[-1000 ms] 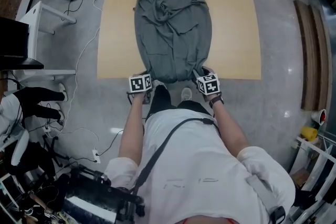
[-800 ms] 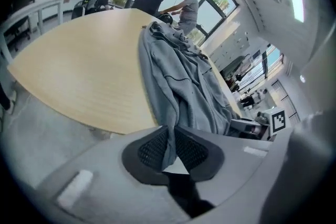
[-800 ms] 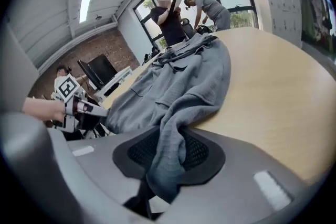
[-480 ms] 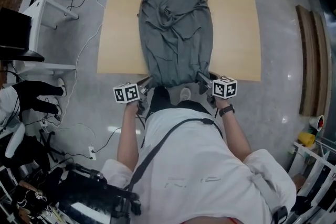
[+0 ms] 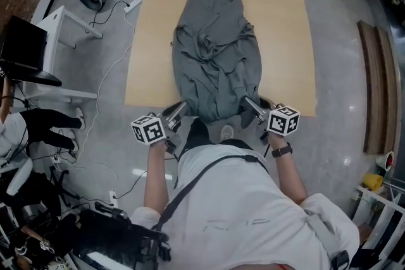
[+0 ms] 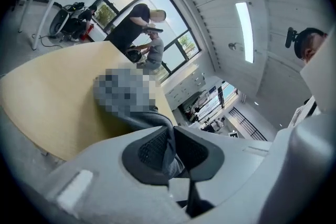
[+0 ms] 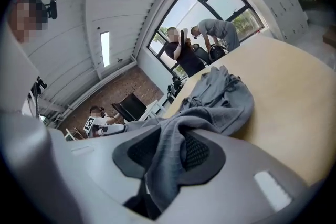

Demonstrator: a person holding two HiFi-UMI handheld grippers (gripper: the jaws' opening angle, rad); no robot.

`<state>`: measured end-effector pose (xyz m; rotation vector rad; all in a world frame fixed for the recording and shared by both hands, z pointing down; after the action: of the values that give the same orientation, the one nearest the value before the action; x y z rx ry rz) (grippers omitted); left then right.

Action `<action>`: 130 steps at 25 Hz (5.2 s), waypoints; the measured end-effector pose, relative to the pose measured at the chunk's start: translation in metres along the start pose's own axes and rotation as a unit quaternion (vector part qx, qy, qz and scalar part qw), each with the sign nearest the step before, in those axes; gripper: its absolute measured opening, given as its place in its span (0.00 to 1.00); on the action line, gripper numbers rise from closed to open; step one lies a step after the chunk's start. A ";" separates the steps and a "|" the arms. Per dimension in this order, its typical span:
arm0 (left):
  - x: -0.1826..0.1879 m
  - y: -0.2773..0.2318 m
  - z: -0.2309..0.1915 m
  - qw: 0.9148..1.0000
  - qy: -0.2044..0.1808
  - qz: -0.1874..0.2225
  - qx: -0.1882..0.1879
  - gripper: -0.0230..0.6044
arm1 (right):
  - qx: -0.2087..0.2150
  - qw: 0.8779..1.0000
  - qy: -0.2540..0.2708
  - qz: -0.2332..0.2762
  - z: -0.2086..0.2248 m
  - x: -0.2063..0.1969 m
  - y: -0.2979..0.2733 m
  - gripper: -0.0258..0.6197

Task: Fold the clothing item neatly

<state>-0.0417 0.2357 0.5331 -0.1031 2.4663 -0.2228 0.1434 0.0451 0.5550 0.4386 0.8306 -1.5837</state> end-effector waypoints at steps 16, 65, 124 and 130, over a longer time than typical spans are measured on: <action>0.161 -0.062 -0.006 0.996 -0.022 0.078 -0.040 0.10 | -0.006 0.991 0.022 0.129 -0.018 0.134 -0.064 0.19; 0.128 -0.207 -0.282 0.949 -0.142 -0.173 0.224 0.08 | -0.299 0.954 -0.007 0.011 0.272 0.116 -0.179 0.13; 0.050 0.072 -0.017 0.963 -0.245 0.039 0.104 0.04 | -0.103 0.982 0.107 0.115 -0.074 -0.055 0.010 0.05; 0.091 0.072 0.069 0.945 -0.311 0.096 0.020 0.04 | -0.060 0.967 0.189 0.159 -0.174 -0.009 -0.027 0.05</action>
<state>-0.0723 0.2852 0.4112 0.0766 1.8252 -0.1290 0.0890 0.1771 0.4520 0.7605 1.0792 -1.1605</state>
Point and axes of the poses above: the fingertips, and each gripper's own axes: y backward along the fingers, z to its right, x out of its top, the point moved 3 cm from there along y, backward along the fingers, and after that the axes turned 10 degrees about z, right-handed, at the moved point
